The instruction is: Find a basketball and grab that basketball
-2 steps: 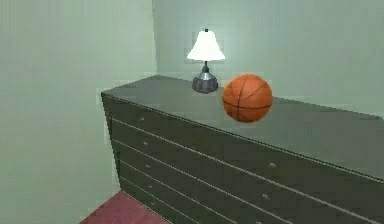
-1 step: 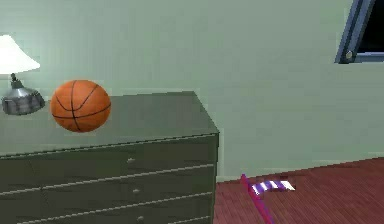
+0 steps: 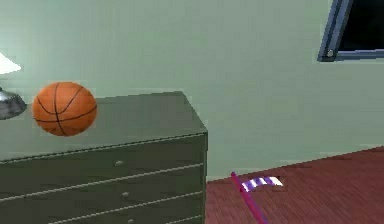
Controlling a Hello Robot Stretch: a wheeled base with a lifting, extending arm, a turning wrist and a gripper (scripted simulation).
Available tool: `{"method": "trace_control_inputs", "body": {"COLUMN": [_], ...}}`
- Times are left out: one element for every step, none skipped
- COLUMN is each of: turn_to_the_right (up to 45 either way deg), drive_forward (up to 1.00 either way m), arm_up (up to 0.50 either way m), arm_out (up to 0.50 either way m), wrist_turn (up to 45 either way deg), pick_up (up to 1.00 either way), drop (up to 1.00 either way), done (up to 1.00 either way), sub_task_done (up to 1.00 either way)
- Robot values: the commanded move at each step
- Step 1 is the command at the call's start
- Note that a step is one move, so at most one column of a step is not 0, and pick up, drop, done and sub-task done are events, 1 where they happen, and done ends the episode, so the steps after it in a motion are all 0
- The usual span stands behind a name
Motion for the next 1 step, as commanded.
{"method": "trace_control_inputs", "body": {"turn_to_the_right": [0.0], "drive_forward": [0.35], "arm_up": [0.00], "arm_out": [0.00], "wrist_turn": [0.0], "pick_up": [0.00], "drop": [0.00], "done": [0.00], "sub_task_done": [0.00]}}
